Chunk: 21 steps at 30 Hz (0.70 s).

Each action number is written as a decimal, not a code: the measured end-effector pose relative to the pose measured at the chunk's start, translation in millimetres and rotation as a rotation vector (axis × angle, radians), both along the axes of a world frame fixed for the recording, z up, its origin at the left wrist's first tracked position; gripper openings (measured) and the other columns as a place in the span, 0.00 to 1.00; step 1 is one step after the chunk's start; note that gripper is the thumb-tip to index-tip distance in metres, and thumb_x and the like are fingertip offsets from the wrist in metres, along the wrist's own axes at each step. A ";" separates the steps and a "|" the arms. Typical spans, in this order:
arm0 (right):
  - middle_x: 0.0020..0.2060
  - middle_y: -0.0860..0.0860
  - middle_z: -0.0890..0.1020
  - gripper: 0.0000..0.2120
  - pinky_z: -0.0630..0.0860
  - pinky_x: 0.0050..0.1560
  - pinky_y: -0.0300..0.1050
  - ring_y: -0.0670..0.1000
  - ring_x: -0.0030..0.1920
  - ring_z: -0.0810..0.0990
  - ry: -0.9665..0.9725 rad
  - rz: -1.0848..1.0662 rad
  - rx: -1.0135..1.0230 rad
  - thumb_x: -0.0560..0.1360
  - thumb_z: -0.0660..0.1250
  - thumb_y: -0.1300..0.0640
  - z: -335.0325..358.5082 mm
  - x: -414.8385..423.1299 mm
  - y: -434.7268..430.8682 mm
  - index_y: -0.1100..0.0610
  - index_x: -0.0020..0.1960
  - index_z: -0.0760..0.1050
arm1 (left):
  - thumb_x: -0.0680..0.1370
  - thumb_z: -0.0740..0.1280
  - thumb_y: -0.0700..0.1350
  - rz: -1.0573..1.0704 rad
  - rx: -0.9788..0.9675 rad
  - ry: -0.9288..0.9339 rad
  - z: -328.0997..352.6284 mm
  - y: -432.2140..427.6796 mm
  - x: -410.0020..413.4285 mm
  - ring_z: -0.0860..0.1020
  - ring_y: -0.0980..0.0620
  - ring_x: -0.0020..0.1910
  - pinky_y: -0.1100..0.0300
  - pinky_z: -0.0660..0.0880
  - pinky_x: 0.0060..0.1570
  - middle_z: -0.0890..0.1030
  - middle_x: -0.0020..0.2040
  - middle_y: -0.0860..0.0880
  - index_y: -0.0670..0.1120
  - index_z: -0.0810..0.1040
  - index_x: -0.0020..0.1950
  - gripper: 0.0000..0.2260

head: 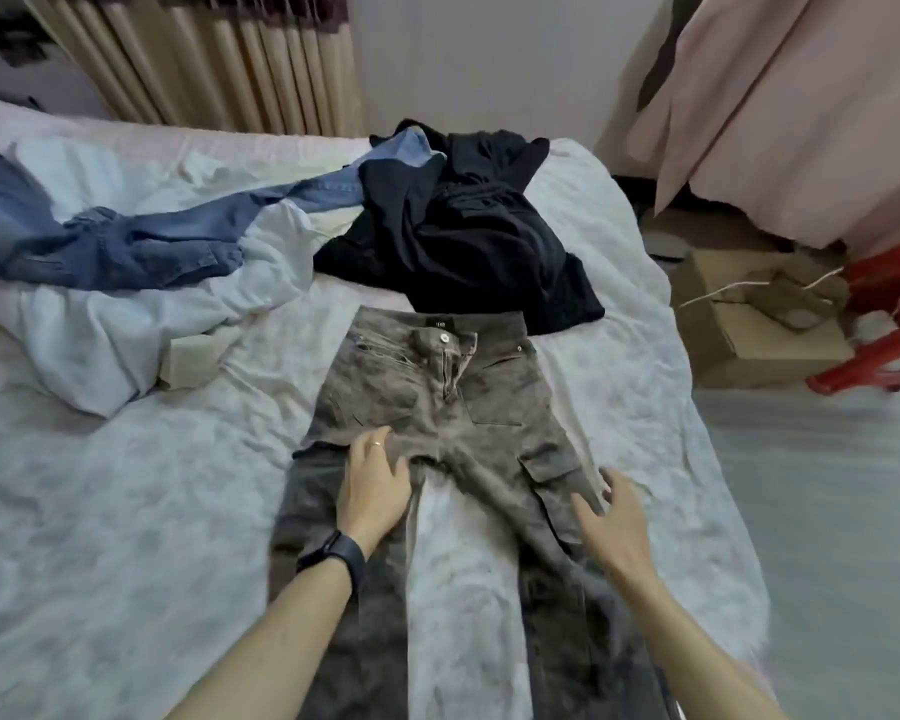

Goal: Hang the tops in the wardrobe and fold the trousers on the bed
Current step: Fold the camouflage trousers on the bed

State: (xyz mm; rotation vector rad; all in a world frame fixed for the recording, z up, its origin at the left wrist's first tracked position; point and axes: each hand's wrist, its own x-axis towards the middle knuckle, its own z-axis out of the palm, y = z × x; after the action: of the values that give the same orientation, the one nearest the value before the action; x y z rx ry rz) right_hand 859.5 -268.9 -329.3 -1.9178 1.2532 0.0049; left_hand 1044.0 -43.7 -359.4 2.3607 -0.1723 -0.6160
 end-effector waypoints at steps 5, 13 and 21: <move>0.66 0.61 0.76 0.27 0.69 0.69 0.59 0.62 0.68 0.73 0.348 -0.182 0.060 0.76 0.71 0.55 -55.3 -172.5 42.2 0.62 0.72 0.69 | 0.84 0.60 0.49 -0.113 0.065 0.318 -58.8 18.9 -180.1 0.72 0.51 0.67 0.55 0.74 0.61 0.68 0.73 0.53 0.52 0.68 0.72 0.17; 0.73 0.59 0.71 0.37 0.69 0.71 0.59 0.61 0.71 0.72 0.524 -0.142 0.422 0.77 0.72 0.49 -98.7 -327.0 55.5 0.60 0.79 0.60 | 0.83 0.62 0.52 -0.139 0.177 0.566 -73.5 14.4 -341.4 0.73 0.46 0.66 0.57 0.72 0.62 0.68 0.71 0.47 0.46 0.68 0.73 0.20; 0.55 0.55 0.81 0.16 0.76 0.58 0.55 0.59 0.58 0.78 0.431 0.137 0.322 0.79 0.68 0.49 -113.0 -387.8 65.6 0.58 0.61 0.76 | 0.82 0.64 0.52 -0.183 0.095 0.587 -97.4 26.2 -419.2 0.77 0.46 0.55 0.53 0.73 0.56 0.78 0.54 0.47 0.45 0.74 0.56 0.11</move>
State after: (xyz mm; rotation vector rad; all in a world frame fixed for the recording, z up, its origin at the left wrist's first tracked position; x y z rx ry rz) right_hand 471.8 -203.3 -442.4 -1.7638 1.2958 0.6826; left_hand 624.8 -17.5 -456.8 2.1599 -0.0950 -1.3977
